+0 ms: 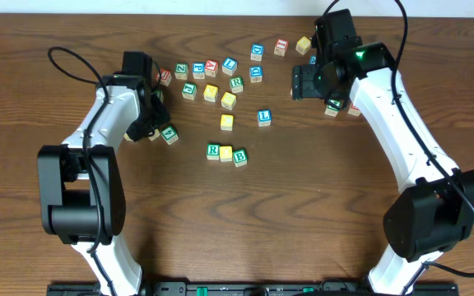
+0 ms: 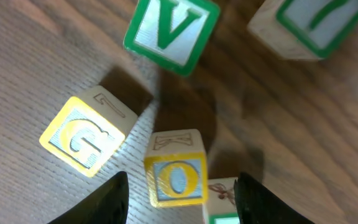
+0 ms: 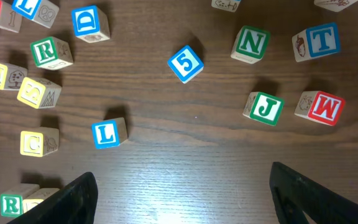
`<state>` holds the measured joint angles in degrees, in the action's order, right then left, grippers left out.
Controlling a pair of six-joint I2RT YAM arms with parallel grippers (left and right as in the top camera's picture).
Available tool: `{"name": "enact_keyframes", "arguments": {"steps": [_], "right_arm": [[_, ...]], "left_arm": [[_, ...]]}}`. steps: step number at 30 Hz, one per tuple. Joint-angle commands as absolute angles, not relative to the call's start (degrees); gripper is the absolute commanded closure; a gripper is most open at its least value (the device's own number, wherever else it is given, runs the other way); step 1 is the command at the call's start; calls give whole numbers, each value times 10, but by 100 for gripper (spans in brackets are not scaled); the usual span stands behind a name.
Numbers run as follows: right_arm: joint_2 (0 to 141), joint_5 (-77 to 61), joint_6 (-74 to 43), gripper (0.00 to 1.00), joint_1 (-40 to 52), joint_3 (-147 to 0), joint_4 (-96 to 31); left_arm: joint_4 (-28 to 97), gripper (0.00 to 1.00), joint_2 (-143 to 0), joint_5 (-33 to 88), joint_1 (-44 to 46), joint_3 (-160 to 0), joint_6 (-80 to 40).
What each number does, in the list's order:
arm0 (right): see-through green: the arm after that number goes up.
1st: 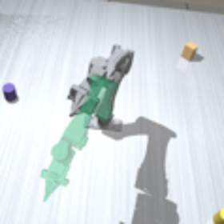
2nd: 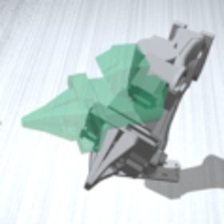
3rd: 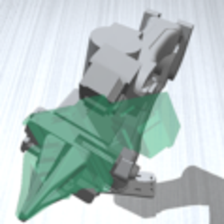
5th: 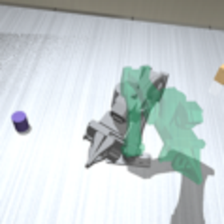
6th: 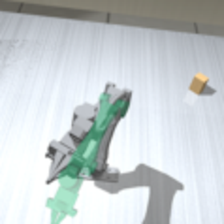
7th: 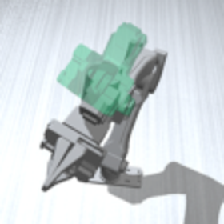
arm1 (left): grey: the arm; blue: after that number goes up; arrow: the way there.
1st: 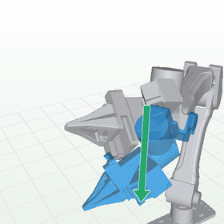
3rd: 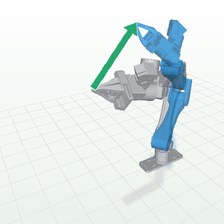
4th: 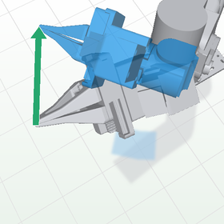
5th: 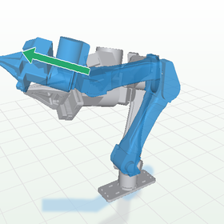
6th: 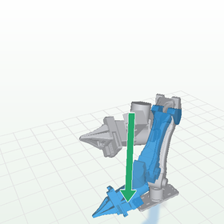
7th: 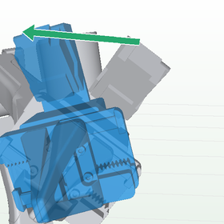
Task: Spell out ROBOT
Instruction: 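Close the left gripper on the yellow O block and lift it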
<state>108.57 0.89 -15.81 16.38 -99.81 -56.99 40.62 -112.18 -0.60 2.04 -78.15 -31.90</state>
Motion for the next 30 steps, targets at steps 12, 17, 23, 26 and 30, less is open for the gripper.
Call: {"name": "enact_keyframes", "arguments": {"steps": [12,17,23,26,30], "right_arm": [[1070,14,-149,17,166,-1011,-571],[1070,14,-149,17,166,-1011,-574],[1070,14,-149,16,166,-1011,-572],[1070,15,-149,16,166,-1011,-572],[1070,16,-149,16,165,-1011,-572]], "left_arm": [[370,52,-1142,-21,30,-758,-322],[369,56,-1159,-20,30,-759,-322],[358,66,-1157,-20,30,-759,-322],[354,68,-1156,-20,30,-759,-322],[356,72,-1149,-20,30,-765,-321]]}}
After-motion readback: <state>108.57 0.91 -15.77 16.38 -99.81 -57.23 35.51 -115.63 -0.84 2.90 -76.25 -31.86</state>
